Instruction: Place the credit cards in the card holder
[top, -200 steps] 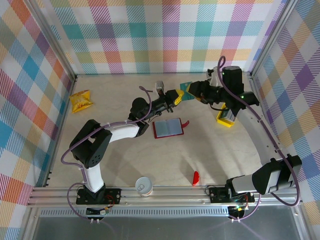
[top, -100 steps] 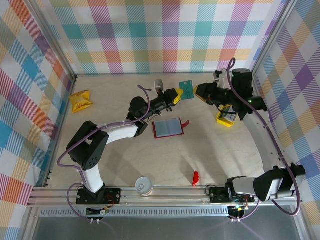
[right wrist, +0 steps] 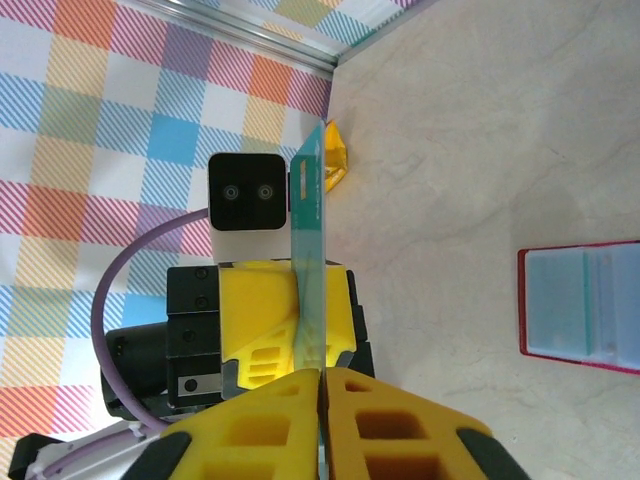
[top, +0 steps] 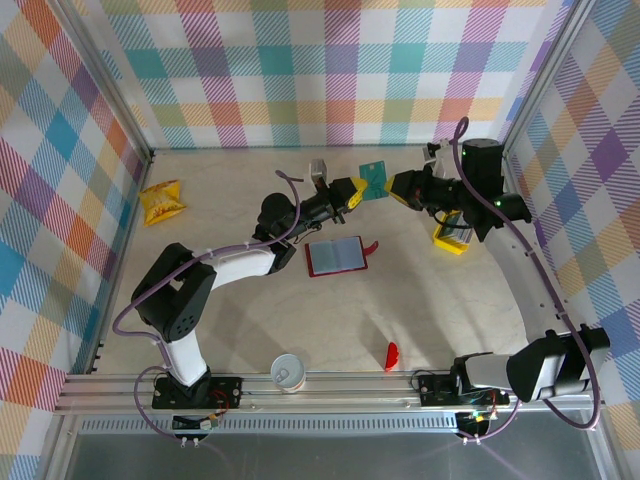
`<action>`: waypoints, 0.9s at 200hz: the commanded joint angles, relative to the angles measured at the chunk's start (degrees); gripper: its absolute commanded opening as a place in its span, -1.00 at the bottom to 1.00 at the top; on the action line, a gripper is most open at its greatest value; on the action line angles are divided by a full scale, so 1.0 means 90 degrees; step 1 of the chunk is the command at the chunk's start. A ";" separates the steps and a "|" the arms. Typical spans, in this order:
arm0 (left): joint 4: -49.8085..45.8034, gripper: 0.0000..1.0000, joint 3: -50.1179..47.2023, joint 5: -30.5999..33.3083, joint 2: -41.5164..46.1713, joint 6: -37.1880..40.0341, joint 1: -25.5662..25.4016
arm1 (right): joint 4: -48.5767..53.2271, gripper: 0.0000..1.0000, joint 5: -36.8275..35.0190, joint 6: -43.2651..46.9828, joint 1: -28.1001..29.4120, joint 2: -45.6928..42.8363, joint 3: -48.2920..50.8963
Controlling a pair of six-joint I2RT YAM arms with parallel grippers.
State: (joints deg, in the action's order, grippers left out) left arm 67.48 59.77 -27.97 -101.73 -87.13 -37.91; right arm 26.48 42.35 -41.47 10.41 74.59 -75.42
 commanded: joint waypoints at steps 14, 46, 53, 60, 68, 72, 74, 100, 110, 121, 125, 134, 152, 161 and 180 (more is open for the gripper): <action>0.0018 -1.00 -0.0032 -0.0116 0.0288 0.0150 -0.0133 | -0.0190 -1.00 0.0307 0.0098 -0.0058 0.0140 -0.0049; -0.0161 -0.10 -0.0221 -0.0058 0.0445 0.0319 -0.0124 | -0.0384 -1.00 0.0549 0.0258 -0.0102 0.0174 0.0072; -0.0420 0.09 -0.0280 -0.0030 0.0566 0.0514 -0.0124 | -0.0458 -1.00 0.0573 0.0290 -0.0112 0.0161 0.0131; -0.0765 0.25 -0.0352 0.0022 0.0736 0.0817 -0.0114 | -0.0530 -1.00 0.0586 0.0325 -0.0122 0.0136 0.0190; -0.1169 0.42 -0.0466 0.0095 0.0963 0.1176 -0.0088 | -0.0554 -1.00 0.0546 0.0392 -0.0122 0.0112 0.0229; -0.1368 0.49 -0.0514 0.0121 0.1079 0.1348 -0.0063 | -0.0536 -1.00 0.0513 0.0437 -0.0122 0.0104 0.0252; -0.1464 0.52 -0.0541 0.0127 0.1123 0.1434 -0.0050 | -0.0527 -1.00 0.0501 0.0462 -0.0122 0.0097 0.0266; -0.2575 0.86 -0.0892 0.0092 0.1846 0.2329 0.0250 | -0.0325 -1.00 0.0267 0.0901 -0.0132 -0.0017 0.0473; -0.2884 0.91 -0.1049 -0.0001 0.2075 0.2538 0.0416 | -0.0353 -1.00 0.0149 0.1006 -0.0132 -0.0104 0.0664; -0.3343 0.91 -0.1141 -0.0150 0.2275 0.2801 0.0591 | -0.0483 -1.00 0.0124 0.1099 -0.0132 -0.0202 0.0919; -0.3577 0.91 -0.1152 -0.0188 0.2349 0.2919 0.0646 | -0.0561 -1.00 0.0157 0.1111 -0.0132 -0.0229 0.1015; -0.4160 0.88 -0.1135 -0.0246 0.2515 0.3284 0.0745 | -0.0704 -1.00 0.0222 0.1146 -0.0132 -0.0295 0.1199; -0.5666 0.87 -0.0903 -0.0182 0.2931 0.4398 0.0843 | -0.0959 -1.00 0.0213 0.1153 -0.0132 -0.0452 0.1566; -0.6511 0.89 -0.0752 0.0009 0.3146 0.5057 0.0843 | -0.1121 -1.00 0.0190 0.1157 -0.0132 -0.0557 0.1762; -0.7417 0.99 -0.0754 0.0302 0.3559 0.5754 0.0949 | -0.1462 -1.00 0.0081 0.1194 -0.0132 -0.0830 0.2188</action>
State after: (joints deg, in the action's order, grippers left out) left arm 18.59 51.03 -27.35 -74.81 -50.02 -30.17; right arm 19.59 43.68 -32.91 9.65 70.78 -59.20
